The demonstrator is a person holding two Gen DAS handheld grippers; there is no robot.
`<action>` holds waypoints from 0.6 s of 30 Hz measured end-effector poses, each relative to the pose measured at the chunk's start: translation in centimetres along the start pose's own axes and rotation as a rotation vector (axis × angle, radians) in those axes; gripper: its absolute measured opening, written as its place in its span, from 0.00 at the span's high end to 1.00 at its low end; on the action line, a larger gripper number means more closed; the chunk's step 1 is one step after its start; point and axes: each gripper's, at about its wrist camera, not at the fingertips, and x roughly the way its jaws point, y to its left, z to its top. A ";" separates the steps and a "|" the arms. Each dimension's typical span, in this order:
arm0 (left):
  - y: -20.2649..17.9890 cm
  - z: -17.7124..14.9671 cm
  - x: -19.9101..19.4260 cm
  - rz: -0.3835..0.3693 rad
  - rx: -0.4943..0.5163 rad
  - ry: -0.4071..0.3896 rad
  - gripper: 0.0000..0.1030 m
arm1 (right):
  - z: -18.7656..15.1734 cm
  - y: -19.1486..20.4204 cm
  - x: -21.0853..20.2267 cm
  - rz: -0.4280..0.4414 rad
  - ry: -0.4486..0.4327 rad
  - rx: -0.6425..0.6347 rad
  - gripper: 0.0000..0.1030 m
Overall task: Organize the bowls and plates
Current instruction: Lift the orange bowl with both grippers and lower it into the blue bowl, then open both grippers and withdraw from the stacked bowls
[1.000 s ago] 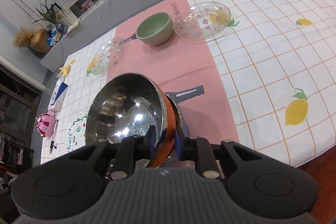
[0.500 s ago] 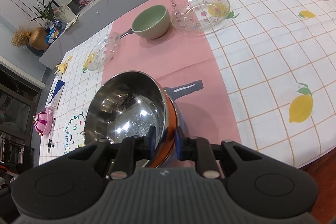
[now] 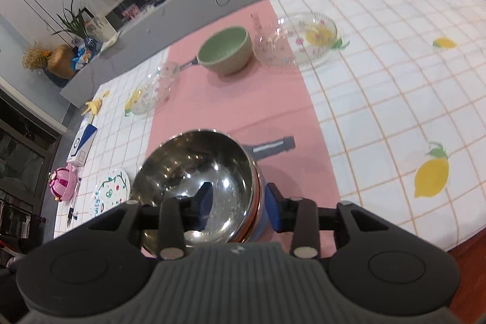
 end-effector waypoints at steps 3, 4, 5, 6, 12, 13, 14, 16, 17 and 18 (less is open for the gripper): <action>0.3 0.4 -0.6 -0.017 0.002 -0.032 0.80 | 0.0 -0.2 -0.4 0.021 -0.017 0.014 0.63; 0.4 0.5 -0.7 -0.024 0.001 -0.039 0.80 | 0.0 -0.3 -0.5 0.023 -0.020 0.019 0.64; 0.5 0.5 -0.7 -0.030 -0.002 -0.045 0.81 | 0.0 -0.3 -0.5 0.020 -0.022 0.023 0.69; 0.6 0.5 -0.6 -0.034 -0.007 -0.048 0.82 | -0.1 -0.4 -0.5 0.016 -0.028 0.024 0.73; 1.0 0.2 0.1 -0.034 -0.010 -0.036 0.95 | -0.2 -0.2 -0.5 0.000 -0.041 0.012 0.95; 1.2 0.2 0.3 -0.035 -0.014 -0.032 0.95 | -0.2 -0.1 -0.5 -0.003 -0.045 0.010 0.95; 1.3 0.2 0.4 -0.038 -0.018 -0.030 0.95 | -0.2 0.0 -0.5 -0.006 -0.046 0.007 0.95; 1.6 0.2 0.4 -0.045 -0.027 -0.023 0.95 | -0.2 0.1 -0.5 -0.007 -0.050 0.002 0.93; 1.6 0.3 0.2 -0.051 -0.029 -0.024 0.93 | -0.1 0.1 -0.6 -0.005 -0.051 0.004 0.90; 1.7 0.4 0.1 -0.055 -0.029 -0.028 0.92 | -0.1 0.1 -0.7 -0.006 -0.055 0.008 0.90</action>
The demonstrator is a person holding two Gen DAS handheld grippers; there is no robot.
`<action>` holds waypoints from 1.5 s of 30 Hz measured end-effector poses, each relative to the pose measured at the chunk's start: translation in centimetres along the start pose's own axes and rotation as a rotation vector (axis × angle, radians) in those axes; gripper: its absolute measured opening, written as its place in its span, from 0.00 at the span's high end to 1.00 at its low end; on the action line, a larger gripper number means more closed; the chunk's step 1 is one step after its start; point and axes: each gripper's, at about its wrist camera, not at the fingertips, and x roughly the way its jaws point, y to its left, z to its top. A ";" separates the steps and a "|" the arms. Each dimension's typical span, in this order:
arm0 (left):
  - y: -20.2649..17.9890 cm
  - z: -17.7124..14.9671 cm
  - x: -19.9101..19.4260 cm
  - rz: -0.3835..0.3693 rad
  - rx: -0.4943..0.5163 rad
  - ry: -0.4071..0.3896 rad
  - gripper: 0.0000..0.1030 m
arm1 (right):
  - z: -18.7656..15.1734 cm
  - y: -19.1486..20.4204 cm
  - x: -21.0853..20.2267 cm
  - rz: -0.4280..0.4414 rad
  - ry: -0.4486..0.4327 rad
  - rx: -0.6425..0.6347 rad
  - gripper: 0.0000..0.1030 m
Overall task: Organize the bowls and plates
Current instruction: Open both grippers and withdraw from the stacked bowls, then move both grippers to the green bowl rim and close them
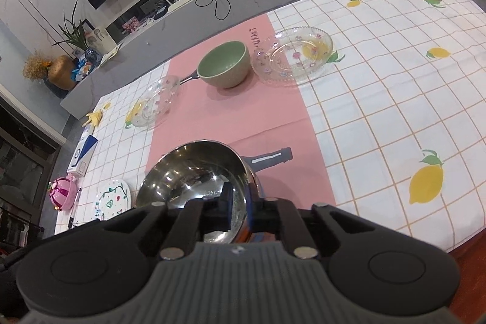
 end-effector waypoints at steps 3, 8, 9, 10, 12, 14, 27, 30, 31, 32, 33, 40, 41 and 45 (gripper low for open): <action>0.1 0.7 -0.7 -0.022 0.000 -0.018 0.87 | 0.3 -0.1 -0.4 -0.010 -0.023 0.002 0.87; -0.5 2.2 -1.2 -0.031 0.042 -0.057 0.84 | 1.3 -0.3 -1.1 0.007 -0.067 0.027 0.63; -0.8 2.6 -1.2 -0.021 0.058 -0.061 0.84 | 1.5 -0.4 -1.1 0.007 -0.072 0.034 0.61; -1.0 3.0 -1.1 -0.014 0.070 -0.064 0.83 | 1.8 -0.4 -1.0 0.008 -0.079 0.042 0.57; -1.4 3.7 -1.0 -0.008 0.103 -0.073 0.83 | 2.3 -0.5 -1.0 0.009 -0.094 0.060 0.52; -1.8 4.5 -0.8 -0.005 0.131 -0.083 0.83 | 3.0 -0.5 -0.8 0.001 -0.104 0.066 0.50; -2.7 10.9 3.5 -0.177 0.108 -0.041 0.50 | 9.7 -0.2 2.7 -0.013 -0.135 0.076 0.23; -3.0 12.2 5.3 -0.157 0.124 -0.034 0.43 | 11.5 0.2 4.3 0.019 -0.102 0.080 0.21; -3.1 12.5 5.7 -0.156 0.132 -0.028 0.43 | 12.0 0.4 4.9 0.018 -0.094 0.076 0.21; -3.2 12.9 6.3 -0.158 0.139 -0.017 0.43 | 12.5 0.6 5.5 0.014 -0.088 0.072 0.21; -3.2 13.2 7.0 -0.161 0.142 -0.007 0.43 | 12.9 0.7 6.1 0.007 -0.084 0.066 0.21; -2.3 15.3 11.4 -0.156 0.089 0.030 0.43 | 15.6 1.0 10.2 -0.013 -0.077 0.068 0.25; -2.2 15.5 12.0 -0.161 0.079 0.034 0.44 | 15.8 1.0 10.9 -0.013 -0.066 0.069 0.28; -2.0 16.2 14.9 -0.205 0.045 0.059 0.45 | 16.6 1.5 13.6 -0.018 -0.040 0.066 0.36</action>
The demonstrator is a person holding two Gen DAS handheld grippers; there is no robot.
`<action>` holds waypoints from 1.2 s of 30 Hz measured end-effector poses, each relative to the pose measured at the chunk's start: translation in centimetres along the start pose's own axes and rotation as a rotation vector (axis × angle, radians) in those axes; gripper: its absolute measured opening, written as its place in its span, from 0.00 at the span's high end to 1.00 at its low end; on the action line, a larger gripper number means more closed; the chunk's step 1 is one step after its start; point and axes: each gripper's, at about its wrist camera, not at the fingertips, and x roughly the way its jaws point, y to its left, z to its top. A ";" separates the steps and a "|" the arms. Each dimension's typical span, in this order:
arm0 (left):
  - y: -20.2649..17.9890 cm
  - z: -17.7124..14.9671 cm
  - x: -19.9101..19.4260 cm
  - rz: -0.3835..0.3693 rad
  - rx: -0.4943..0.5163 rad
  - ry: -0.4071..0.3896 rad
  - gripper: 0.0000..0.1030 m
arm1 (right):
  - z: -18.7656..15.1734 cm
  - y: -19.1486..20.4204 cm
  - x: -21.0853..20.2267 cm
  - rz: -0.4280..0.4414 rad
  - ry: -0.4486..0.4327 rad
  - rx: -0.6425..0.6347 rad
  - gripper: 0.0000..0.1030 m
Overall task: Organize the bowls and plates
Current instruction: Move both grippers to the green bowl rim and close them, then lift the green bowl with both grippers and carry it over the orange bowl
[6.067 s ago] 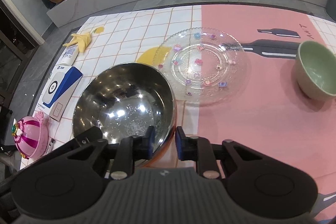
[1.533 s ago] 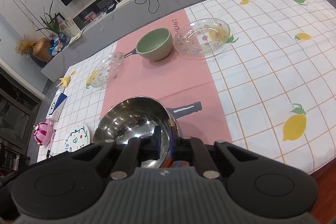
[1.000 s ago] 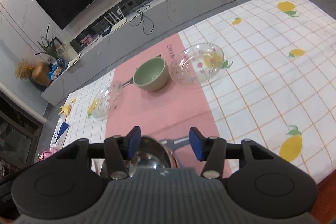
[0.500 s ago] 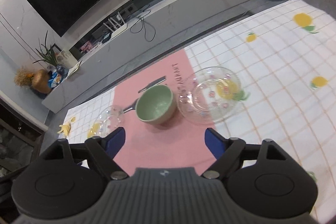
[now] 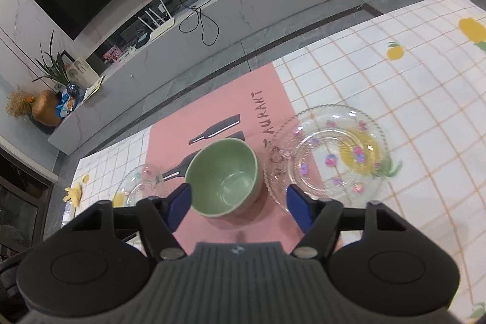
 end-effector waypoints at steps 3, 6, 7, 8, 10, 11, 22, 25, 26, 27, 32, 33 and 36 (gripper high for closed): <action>-0.1 0.7 2.2 0.019 0.012 0.033 0.46 | 0.3 0.5 1.9 -0.026 0.023 -0.029 0.44; -0.2 1.1 4.0 0.036 0.035 0.058 0.51 | 0.7 0.6 3.7 -0.047 0.045 -0.055 0.53; -0.2 1.1 4.5 0.045 0.035 0.070 0.52 | 0.8 0.5 4.4 -0.059 0.056 -0.061 0.56; -0.3 1.1 5.1 0.058 0.043 0.084 0.53 | 0.9 0.5 4.9 -0.066 0.067 -0.062 0.58; -0.4 1.1 6.0 0.083 0.058 0.094 0.55 | 1.2 0.1 5.9 -0.063 0.090 -0.051 0.61; -0.5 1.0 6.3 0.088 0.062 0.100 0.58 | 1.2 0.0 6.4 -0.068 0.101 -0.046 0.63; -0.3 1.0 8.3 0.108 0.044 0.158 0.78 | 1.0 -0.3 8.6 -0.066 0.161 -0.048 0.80; -0.2 0.9 8.5 0.106 0.036 0.161 0.81 | 1.0 -0.3 8.9 -0.063 0.166 -0.046 0.82; -0.2 0.9 8.6 0.103 0.029 0.162 0.81 | 1.0 -0.4 8.9 -0.060 0.166 -0.042 0.82; -0.2 1.0 8.6 0.105 0.024 0.164 0.81 | 1.0 -0.5 8.9 -0.056 0.169 -0.035 0.83; -1.0 0.9 8.6 0.146 0.068 0.165 0.82 | 1.1 -0.3 9.0 -0.065 0.174 -0.046 0.83; -1.2 0.9 8.7 0.152 0.072 0.167 0.83 | 1.1 -0.2 9.0 -0.069 0.177 -0.049 0.84; -1.1 1.0 8.3 0.149 0.054 0.175 0.83 | 1.2 -0.2 8.9 -0.072 0.193 -0.028 0.84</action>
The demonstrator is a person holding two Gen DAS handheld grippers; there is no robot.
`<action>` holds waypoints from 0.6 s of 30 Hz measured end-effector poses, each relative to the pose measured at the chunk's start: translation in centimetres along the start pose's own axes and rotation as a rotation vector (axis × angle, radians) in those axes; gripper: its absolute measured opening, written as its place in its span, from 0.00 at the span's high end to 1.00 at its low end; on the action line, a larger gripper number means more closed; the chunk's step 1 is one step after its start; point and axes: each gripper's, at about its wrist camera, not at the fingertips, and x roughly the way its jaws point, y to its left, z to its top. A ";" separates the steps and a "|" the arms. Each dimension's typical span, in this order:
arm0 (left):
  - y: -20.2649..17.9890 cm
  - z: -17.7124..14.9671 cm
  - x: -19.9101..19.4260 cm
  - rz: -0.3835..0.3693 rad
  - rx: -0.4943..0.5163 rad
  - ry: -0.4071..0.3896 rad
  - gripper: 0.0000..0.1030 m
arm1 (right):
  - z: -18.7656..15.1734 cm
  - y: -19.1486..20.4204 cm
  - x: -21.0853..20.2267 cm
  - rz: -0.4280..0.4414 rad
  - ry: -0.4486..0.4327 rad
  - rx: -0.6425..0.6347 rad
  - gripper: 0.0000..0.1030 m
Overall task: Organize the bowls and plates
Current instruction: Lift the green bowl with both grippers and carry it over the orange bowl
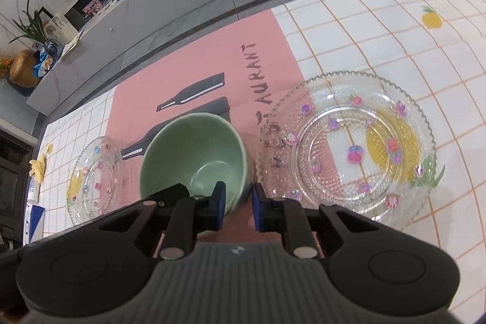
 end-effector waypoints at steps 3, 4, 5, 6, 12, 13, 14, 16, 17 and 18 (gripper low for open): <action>0.3 0.1 -0.9 -0.009 -0.014 0.001 0.84 | -0.2 0.1 -0.7 0.013 0.004 0.003 0.84; 0.2 0.0 -1.3 -0.011 -0.013 -0.002 0.84 | -0.3 0.2 -1.0 0.017 0.007 0.004 0.84; 0.2 0.0 -1.8 -0.010 -0.012 -0.007 0.84 | -0.4 0.3 -1.3 0.020 0.013 0.008 0.84; 0.1 -0.1 -2.4 -0.008 -0.008 -0.013 0.84 | -0.4 0.3 -1.6 0.025 0.018 0.011 0.84; -0.6 -0.6 -6.0 -0.003 -0.015 -0.042 0.84 | -1.4 1.0 -4.6 0.052 0.022 0.014 0.84; -0.8 -0.8 -6.7 -0.002 -0.014 -0.047 0.84 | -1.6 1.1 -5.2 0.057 0.020 0.013 0.84; -1.0 -1.0 -7.4 0.000 -0.015 -0.053 0.84 | -1.8 1.3 -5.9 0.062 0.017 0.011 0.84; -1.2 -1.4 -8.9 -0.001 -0.017 -0.059 0.84 | -2.3 1.6 -7.3 0.073 0.012 0.004 0.84; -1.3 -1.6 -9.6 -0.001 -0.023 -0.064 0.84 | -2.6 1.7 -8.1 0.076 0.010 0.000 0.84; -1.4 -1.9 -10.5 -0.003 -0.028 -0.068 0.84 | -3.0 1.8 -8.9 0.083 0.007 -0.003 0.84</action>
